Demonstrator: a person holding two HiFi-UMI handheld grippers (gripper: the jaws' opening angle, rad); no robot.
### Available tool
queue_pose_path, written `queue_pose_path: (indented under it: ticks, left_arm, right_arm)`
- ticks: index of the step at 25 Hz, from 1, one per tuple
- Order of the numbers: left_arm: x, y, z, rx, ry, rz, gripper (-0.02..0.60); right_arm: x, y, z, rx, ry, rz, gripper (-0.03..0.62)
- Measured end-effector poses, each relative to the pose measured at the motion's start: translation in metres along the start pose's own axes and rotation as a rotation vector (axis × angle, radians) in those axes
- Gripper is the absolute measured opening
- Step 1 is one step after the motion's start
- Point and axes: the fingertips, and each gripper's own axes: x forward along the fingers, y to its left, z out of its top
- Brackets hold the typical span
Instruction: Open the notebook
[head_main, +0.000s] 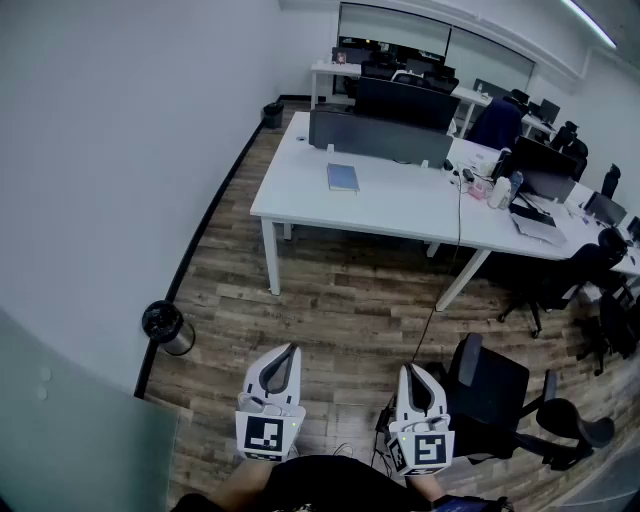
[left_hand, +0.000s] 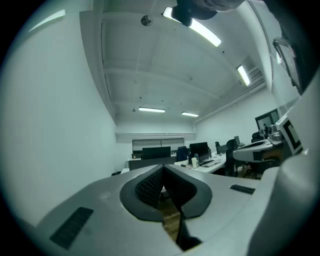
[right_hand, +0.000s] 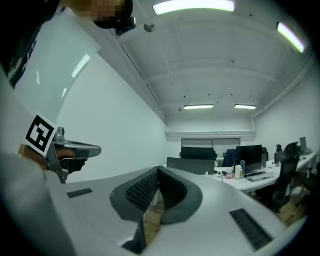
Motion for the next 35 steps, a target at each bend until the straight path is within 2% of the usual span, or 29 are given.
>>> queue_pose_path:
  ticks: [10,28,32,35]
  left_arm:
    - [0.001,-0.008,-0.003,-0.030,0.000,-0.004,0.006]
    - [0.009,-0.011,-0.002,-0.005,0.004,-0.025,0.006]
    - [0.010,-0.009,-0.008,0.023,0.024,-0.033,0.006]
    - [0.009,-0.008,-0.009,0.007,0.024,-0.032,0.005]
  right_arm:
    - [0.002,-0.003,-0.005,0.030,0.000,0.007,0.064]
    - [0.006,-0.006,-0.010,0.036,-0.002,-0.006,0.064]
    - [0.007,-0.005,-0.012,0.037,0.004,-0.009,0.064]
    - [0.009,-0.003,-0.013,0.036,0.009,-0.006,0.064]
